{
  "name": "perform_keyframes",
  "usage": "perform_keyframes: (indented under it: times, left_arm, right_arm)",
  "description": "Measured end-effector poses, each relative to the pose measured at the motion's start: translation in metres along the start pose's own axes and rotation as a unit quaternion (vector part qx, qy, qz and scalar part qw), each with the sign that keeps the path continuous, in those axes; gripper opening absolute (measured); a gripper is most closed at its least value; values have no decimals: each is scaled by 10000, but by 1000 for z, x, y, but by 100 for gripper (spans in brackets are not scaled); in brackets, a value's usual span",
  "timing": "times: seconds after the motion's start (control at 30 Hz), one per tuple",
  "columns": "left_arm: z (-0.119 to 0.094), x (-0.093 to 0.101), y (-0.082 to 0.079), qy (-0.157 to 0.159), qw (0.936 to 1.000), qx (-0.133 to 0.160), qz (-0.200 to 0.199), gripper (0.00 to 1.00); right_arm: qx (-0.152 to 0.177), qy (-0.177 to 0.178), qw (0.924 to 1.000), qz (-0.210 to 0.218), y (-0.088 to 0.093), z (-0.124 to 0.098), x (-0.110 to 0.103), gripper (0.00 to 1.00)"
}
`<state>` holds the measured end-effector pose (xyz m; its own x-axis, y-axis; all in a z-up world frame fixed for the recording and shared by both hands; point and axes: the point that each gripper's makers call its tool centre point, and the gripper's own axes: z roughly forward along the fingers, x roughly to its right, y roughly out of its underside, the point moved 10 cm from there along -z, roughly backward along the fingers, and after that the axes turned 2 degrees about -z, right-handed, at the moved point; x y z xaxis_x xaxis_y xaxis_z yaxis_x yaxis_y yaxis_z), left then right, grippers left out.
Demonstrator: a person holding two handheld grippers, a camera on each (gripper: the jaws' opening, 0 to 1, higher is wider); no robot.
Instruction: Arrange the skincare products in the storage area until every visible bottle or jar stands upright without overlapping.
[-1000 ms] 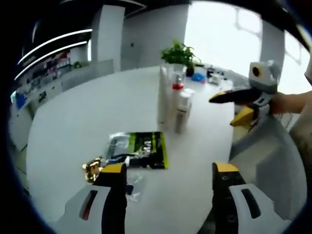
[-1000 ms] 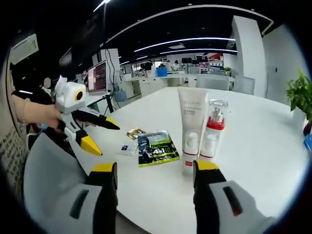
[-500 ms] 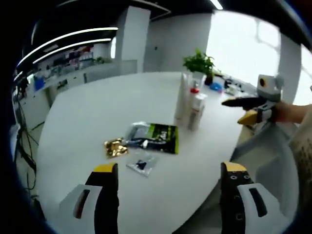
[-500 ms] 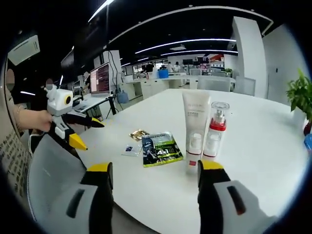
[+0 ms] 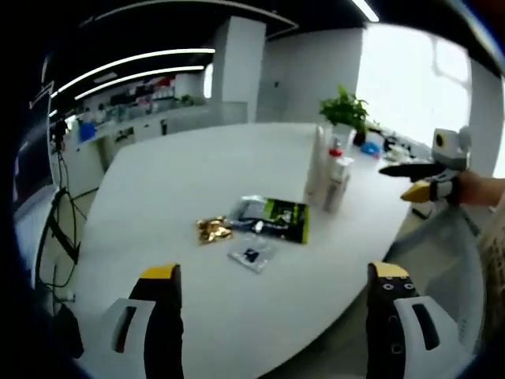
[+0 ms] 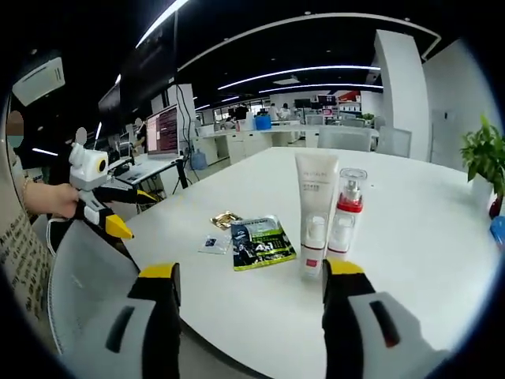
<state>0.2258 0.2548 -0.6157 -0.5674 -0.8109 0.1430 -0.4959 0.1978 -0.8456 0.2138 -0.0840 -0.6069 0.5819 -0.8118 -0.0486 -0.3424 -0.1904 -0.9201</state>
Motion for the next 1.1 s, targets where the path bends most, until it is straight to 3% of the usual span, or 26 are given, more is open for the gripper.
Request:
perform_keyframes:
  times: [0.6, 1.1]
  left_arm:
    - [-4, 3, 3, -228, 9994, 65, 245, 94]
    - [-8, 1, 1, -231, 9993, 297, 65, 92]
  right_arm:
    - [-101, -3, 9999, -27, 2, 1, -1, 76]
    - [-382, -258, 9988, -160, -1, 16, -10, 77]
